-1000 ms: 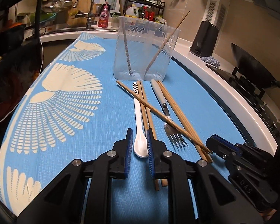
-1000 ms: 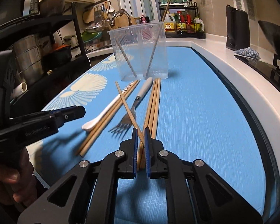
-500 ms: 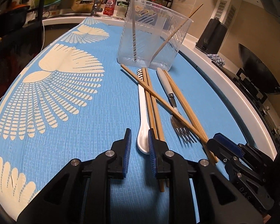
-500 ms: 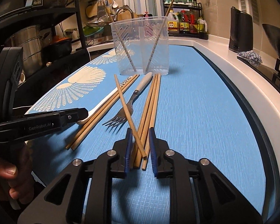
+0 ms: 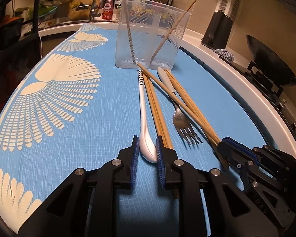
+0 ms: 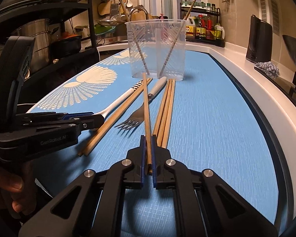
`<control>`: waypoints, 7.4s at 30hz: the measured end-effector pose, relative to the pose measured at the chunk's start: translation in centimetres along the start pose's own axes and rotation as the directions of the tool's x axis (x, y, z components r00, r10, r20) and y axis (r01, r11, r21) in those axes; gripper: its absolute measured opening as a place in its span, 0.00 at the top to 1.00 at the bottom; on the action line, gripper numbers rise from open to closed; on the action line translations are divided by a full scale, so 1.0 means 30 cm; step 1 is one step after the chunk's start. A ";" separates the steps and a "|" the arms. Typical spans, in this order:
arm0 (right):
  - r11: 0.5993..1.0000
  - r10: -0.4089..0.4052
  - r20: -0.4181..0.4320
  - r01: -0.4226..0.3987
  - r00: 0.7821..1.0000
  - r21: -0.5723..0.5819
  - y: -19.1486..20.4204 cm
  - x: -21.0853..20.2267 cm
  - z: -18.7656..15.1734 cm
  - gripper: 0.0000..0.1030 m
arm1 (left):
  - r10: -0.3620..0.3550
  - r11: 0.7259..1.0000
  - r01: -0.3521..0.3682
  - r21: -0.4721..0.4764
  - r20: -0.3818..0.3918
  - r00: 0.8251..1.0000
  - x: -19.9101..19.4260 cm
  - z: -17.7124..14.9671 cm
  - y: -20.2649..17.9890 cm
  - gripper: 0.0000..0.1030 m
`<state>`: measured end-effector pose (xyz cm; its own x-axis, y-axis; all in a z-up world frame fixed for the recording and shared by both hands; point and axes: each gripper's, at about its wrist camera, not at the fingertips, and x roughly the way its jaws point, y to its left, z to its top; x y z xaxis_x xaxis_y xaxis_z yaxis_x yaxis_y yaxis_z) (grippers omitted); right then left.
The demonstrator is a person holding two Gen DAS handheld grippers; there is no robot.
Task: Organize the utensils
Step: 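Grasp the white spoon with the left tool while the right tool grasps a chopstick, then carry the spoon and chopstick over the container and open both tools to release them, then move both tools back down to the remaining chopsticks and position around them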
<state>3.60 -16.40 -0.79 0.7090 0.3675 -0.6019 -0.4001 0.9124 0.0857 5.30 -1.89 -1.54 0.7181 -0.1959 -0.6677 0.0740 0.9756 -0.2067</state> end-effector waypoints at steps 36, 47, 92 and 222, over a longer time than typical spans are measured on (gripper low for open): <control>0.980 -0.131 0.065 0.119 0.989 0.158 -0.116 -0.058 -0.114 0.92 | 0.169 0.984 -0.175 0.030 0.141 0.976 -0.096 -0.091 0.041 0.90; 0.975 -0.155 0.057 0.144 0.986 0.170 -0.118 -0.061 -0.114 0.84 | 0.155 0.986 -0.162 0.032 0.150 0.976 -0.093 -0.091 0.035 0.90; 0.980 -0.177 0.207 0.152 0.962 0.131 -0.079 -0.277 0.050 0.95 | 0.165 0.970 -0.214 0.114 0.334 0.928 -0.249 -0.043 -0.043 0.89; 0.968 -0.032 0.075 0.012 0.997 0.251 -0.156 -0.184 0.217 0.93 | 0.024 0.987 -0.053 0.152 0.185 0.983 -0.268 0.214 -0.028 0.82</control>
<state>5.34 -21.53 7.30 0.7631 0.3504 -0.5431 -0.2325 0.9328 0.2752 3.90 -0.51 8.58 0.8352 -0.1506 -0.5290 0.1400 0.9883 -0.0603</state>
